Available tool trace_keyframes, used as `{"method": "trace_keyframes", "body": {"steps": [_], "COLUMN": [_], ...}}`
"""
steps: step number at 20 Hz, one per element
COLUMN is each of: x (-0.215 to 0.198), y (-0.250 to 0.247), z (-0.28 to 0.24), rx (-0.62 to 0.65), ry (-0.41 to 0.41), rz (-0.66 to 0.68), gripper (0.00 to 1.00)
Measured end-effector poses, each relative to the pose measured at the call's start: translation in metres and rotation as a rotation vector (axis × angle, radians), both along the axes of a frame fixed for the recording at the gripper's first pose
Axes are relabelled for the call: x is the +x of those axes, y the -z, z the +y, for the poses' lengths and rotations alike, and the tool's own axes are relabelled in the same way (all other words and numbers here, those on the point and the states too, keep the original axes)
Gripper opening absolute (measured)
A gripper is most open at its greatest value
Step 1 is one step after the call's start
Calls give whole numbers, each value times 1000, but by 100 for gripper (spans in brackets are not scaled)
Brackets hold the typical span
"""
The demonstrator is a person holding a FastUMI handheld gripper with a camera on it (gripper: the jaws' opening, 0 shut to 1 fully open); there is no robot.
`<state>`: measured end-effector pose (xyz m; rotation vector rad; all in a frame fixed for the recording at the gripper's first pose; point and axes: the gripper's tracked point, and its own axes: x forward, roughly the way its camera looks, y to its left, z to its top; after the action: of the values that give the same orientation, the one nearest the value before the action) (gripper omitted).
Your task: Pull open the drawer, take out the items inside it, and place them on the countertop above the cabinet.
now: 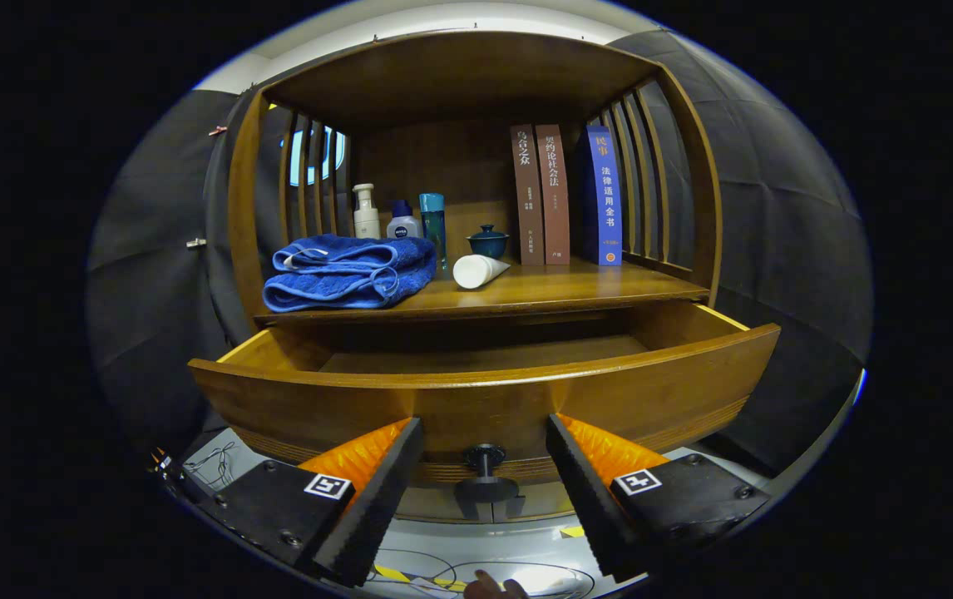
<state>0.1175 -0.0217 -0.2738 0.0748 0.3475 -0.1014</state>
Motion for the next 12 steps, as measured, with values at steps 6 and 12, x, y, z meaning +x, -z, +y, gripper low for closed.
{"method": "trace_keyframes", "body": {"steps": [6, 12], "x": [44, 72], "y": [1, 8], "z": [-5, -9], "rx": [-6, 7], "ry": [3, 3], "rz": [-2, 1], "gripper": [100, 100]}}
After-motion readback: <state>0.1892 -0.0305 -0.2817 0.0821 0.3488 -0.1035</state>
